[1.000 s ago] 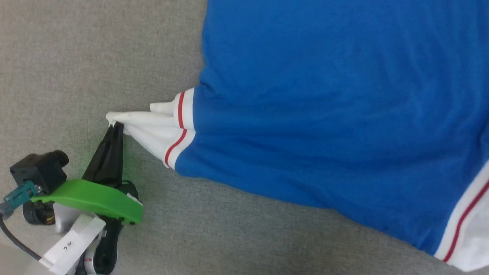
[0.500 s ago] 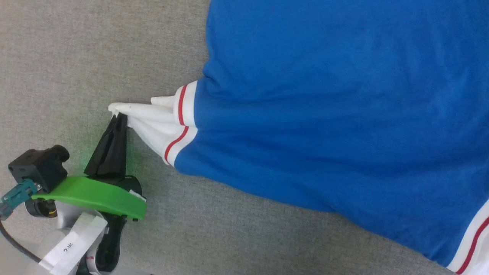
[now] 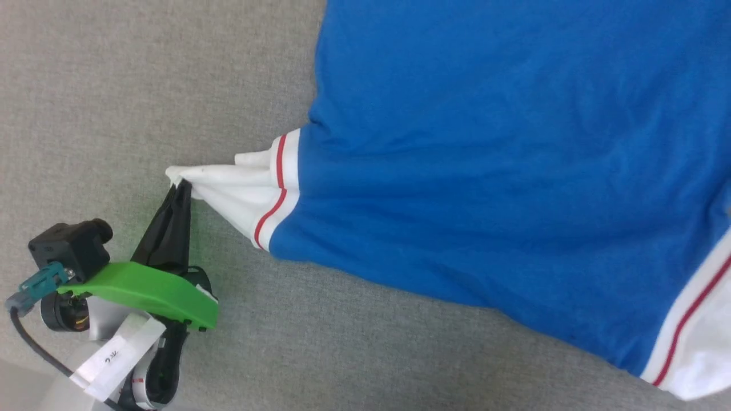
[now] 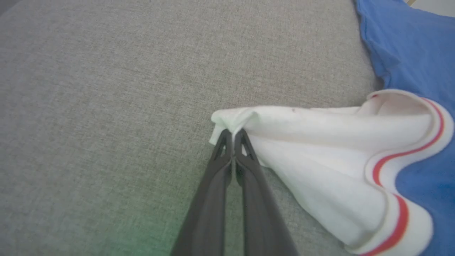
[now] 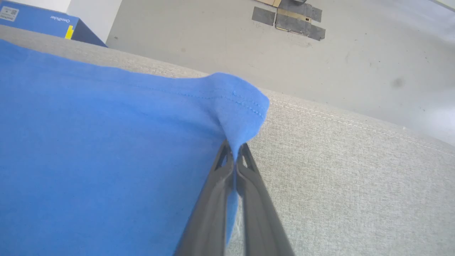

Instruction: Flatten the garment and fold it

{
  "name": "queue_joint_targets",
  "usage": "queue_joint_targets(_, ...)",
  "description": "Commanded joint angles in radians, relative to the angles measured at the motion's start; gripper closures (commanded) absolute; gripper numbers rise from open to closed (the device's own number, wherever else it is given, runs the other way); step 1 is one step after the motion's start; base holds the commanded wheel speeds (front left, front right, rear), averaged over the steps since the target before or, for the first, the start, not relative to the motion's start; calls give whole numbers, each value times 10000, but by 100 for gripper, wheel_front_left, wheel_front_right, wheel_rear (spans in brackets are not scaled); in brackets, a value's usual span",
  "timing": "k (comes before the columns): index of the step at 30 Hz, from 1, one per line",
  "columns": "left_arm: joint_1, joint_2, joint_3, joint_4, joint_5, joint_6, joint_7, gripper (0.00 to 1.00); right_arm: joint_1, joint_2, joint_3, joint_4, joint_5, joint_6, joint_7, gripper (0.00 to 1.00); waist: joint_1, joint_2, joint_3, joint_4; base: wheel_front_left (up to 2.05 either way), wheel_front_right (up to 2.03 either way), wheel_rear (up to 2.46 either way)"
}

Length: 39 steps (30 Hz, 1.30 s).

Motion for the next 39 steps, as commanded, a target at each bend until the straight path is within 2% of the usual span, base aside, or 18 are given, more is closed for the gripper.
queue_joint_targets(1,-78,53,-6,93,54,7,30,100,270,66,-63,-56,10,-13,-142,100,-1,0,-602,-322,0,0,0)
queue_joint_targets(10,26,189,-185,542,61,26,325,100,1805,-134,1,-527,907,-13,-324,100,-1,0,-2468,-1302,0,0,0)
queue_joint_targets(17,382,301,-211,767,-29,177,587,100,4124,-382,237,-1562,1855,-13,-138,100,-1,0,-3750,-2195,0,0,0)
queue_joint_targets(22,642,257,-316,883,-85,259,684,100,6051,-257,0,-2449,2397,-13,-137,100,-1,0,-4365,-2552,0,0,0)
queue_joint_targets(32,1039,179,-471,915,-122,422,750,100,10040,821,-481,-3793,3155,-13,-177,100,-1,0,-5034,-2854,0,0,0)
queue_joint_targets(39,1139,110,-582,929,-169,422,759,100,11634,1645,-19,-3649,3356,-13,-120,100,-1,0,-5101,-2842,0,0,0)
